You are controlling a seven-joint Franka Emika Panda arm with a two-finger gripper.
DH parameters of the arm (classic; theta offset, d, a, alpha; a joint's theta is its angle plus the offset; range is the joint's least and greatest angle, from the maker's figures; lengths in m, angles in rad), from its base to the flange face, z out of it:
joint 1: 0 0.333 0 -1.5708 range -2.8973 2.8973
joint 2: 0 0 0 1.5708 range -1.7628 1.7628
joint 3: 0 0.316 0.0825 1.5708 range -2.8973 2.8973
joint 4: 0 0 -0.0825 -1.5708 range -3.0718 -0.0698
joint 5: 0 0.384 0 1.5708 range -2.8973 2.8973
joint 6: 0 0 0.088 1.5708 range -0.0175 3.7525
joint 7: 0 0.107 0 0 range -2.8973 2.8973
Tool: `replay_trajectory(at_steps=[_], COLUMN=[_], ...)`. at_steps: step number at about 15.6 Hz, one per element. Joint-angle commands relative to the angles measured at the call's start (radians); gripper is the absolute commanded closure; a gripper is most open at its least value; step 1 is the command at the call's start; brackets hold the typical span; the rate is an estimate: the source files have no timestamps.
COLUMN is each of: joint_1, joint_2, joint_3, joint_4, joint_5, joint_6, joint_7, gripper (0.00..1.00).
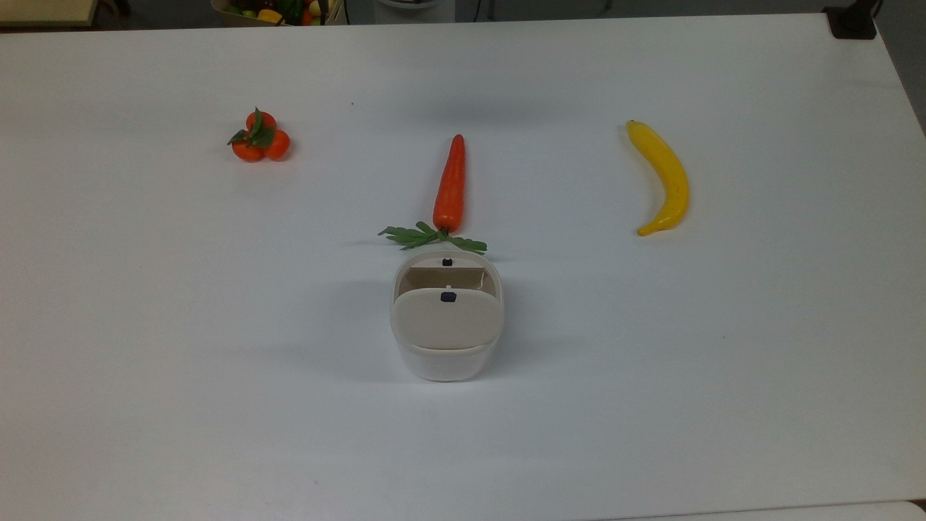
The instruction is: Close garbage bin
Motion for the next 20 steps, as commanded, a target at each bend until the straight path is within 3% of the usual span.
replay_trajectory(at_steps=[1, 8, 11, 20], joint_1=[0.021, 0.022, 0.036, 0.036], joint_2=[-0.012, 0.001, 0.007, 0.076], joint_3=[-0.017, -0.017, -0.017, -0.017], joint_4=[-0.018, -0.021, -0.023, -0.015], joint_5=[-0.011, 0.006, 0.011, 0.113], joint_6=[0.012, 0.044, 0.081, 0.298], joint_7=[-0.024, -0.021, -0.010, 0.056], gripper=[0.19, 0.95, 1.00, 1.00])
